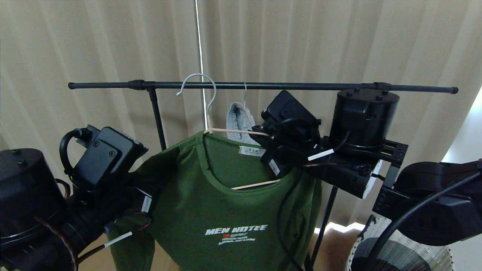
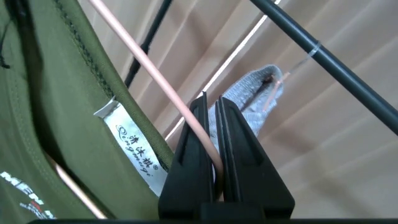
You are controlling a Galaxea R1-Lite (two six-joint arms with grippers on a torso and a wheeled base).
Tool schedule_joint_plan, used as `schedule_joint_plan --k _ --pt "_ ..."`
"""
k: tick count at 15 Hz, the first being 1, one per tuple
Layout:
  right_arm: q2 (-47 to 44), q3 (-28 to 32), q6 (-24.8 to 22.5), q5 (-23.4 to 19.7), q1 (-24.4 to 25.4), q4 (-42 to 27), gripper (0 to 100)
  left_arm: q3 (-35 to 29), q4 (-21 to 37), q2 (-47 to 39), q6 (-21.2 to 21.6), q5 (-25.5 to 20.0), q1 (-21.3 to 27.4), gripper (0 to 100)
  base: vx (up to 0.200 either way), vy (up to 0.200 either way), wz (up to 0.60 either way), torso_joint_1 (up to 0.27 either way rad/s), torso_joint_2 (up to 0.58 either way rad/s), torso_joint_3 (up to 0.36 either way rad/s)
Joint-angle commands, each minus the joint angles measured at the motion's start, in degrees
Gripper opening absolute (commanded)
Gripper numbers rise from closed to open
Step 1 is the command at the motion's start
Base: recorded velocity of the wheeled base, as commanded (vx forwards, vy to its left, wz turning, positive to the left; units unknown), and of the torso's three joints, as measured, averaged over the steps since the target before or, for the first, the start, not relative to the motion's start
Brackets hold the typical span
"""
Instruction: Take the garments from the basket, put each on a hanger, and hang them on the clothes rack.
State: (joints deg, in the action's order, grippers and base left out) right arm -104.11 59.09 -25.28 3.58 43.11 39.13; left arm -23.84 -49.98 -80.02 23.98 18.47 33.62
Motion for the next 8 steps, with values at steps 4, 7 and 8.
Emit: schedule_joint_plan --k 4,7,8 --pt "5.23 -5.30 0.23 2.22 -3.99 1.74 0 6.88 -4.60 4.43 -8.86 -0.63 -0.05 100 0.000 0.000 0.00 0.000 0.00 0.000" --pt "9.10 -8.11 0.15 2.30 -7.51 1.56 0 7.15 -6.36 5.49 -12.29 -1.33 -1.89 100 0.000 0.000 0.00 0.000 0.00 0.000" --pt "10.59 -9.17 0.15 2.22 -9.53 1.39 0 7.41 -6.27 6.28 -12.47 -3.79 -3.56 100 0.000 0.000 0.00 0.000 0.00 0.000"
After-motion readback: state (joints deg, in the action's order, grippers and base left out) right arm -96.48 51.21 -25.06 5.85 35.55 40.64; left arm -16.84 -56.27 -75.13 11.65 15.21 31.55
